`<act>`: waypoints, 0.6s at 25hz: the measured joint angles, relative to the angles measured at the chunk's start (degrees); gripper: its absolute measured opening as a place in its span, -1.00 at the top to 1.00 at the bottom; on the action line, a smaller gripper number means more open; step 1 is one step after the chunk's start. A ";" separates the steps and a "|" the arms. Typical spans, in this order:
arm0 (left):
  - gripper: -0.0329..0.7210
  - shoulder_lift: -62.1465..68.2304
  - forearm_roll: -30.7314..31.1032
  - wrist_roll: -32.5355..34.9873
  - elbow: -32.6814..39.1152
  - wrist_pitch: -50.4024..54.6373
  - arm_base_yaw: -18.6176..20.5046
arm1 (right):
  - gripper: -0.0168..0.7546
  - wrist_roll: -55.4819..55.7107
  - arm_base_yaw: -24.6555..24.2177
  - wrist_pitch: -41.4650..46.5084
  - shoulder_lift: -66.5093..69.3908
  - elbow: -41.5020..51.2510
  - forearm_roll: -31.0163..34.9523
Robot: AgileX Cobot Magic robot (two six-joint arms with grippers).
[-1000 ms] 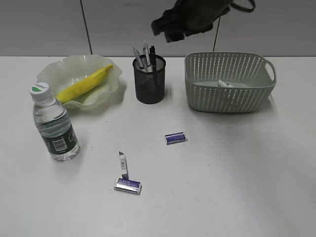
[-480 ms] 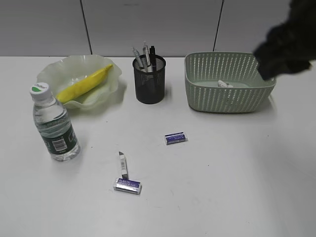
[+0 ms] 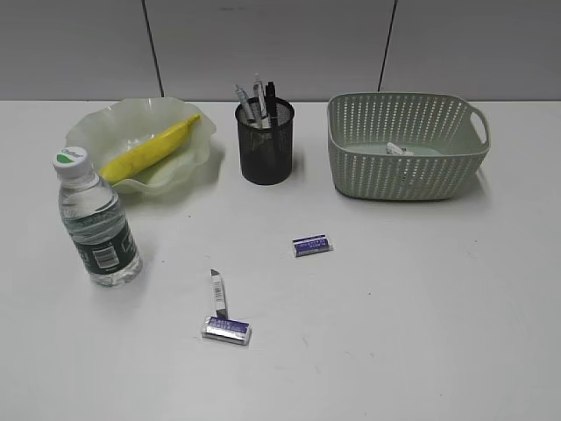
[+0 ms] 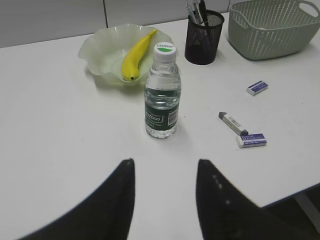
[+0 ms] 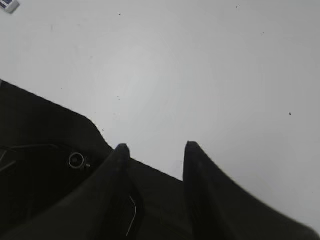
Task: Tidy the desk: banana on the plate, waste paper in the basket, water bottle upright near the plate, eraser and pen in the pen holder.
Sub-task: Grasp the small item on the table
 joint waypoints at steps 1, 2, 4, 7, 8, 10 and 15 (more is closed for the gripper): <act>0.10 0.00 0.00 0.00 0.00 0.00 0.00 | 0.19 0.00 0.00 0.00 -3.63 1.55 0.05; 0.10 0.00 -0.22 0.00 0.00 0.00 0.00 | 0.19 0.00 0.00 0.00 -7.94 2.91 0.11; 0.10 0.06 -0.86 0.48 0.00 0.00 0.00 | 0.20 0.00 0.00 0.00 -15.92 4.08 0.09; 0.10 3.13 -3.16 3.11 -0.07 -0.82 0.00 | 0.20 0.00 0.00 -0.36 -25.21 4.07 -0.20; 0.10 5.04 -4.50 4.09 -0.38 -1.28 0.00 | 0.20 0.00 0.00 -0.37 -27.30 4.07 -0.27; 0.10 11.27 -7.06 5.10 -1.34 -4.62 0.00 | 0.20 0.00 0.00 -0.47 -29.34 4.13 -0.68; 0.10 32.40 -12.30 5.73 -5.89 -16.27 0.00 | 0.21 -0.19 0.00 -0.47 -29.43 4.39 -0.69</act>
